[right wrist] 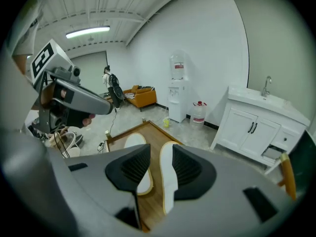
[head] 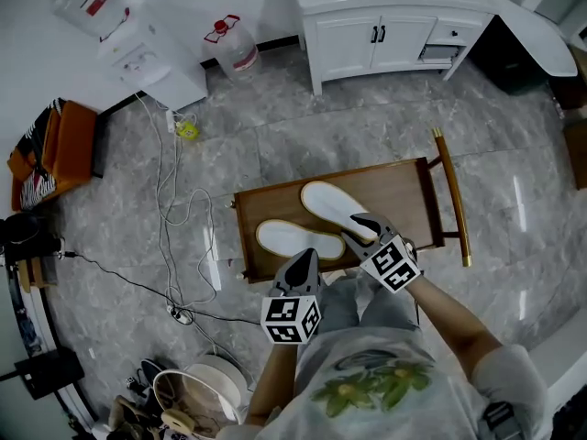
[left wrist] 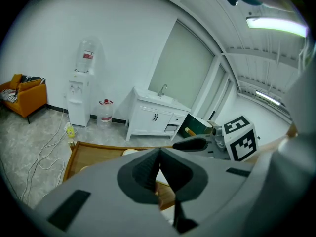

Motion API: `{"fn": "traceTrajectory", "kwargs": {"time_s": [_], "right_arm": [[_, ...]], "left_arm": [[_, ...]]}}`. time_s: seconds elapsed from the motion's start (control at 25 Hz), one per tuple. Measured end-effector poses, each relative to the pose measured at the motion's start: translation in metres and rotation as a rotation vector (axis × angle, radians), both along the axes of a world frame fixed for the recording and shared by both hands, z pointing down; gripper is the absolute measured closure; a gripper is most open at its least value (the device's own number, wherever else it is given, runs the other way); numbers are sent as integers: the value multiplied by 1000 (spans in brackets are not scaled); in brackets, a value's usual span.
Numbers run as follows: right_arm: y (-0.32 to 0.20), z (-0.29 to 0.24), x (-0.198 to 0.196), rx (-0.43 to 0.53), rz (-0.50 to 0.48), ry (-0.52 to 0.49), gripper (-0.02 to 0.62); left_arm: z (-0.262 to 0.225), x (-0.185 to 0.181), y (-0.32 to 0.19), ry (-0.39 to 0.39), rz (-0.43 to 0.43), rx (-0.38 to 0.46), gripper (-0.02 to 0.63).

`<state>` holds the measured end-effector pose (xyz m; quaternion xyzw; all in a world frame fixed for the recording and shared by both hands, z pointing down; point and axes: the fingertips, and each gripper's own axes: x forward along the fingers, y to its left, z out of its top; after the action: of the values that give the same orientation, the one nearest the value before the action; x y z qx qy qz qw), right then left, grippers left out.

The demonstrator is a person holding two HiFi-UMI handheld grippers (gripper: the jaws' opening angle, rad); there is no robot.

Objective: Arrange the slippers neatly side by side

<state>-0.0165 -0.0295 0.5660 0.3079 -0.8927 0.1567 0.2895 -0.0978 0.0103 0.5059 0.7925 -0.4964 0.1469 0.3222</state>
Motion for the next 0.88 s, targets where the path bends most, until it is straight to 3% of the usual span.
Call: {"fn": "traceTrajectory", "kwargs": {"time_s": [0.36, 0.88], "right_arm": [[-11, 35, -10, -30, -12, 68, 463], [-31, 99, -12, -88, -89, 189, 462]], "left_arm": [[23, -3, -5, 8, 69, -30, 591], [56, -14, -16, 6, 47, -66, 591]]}}
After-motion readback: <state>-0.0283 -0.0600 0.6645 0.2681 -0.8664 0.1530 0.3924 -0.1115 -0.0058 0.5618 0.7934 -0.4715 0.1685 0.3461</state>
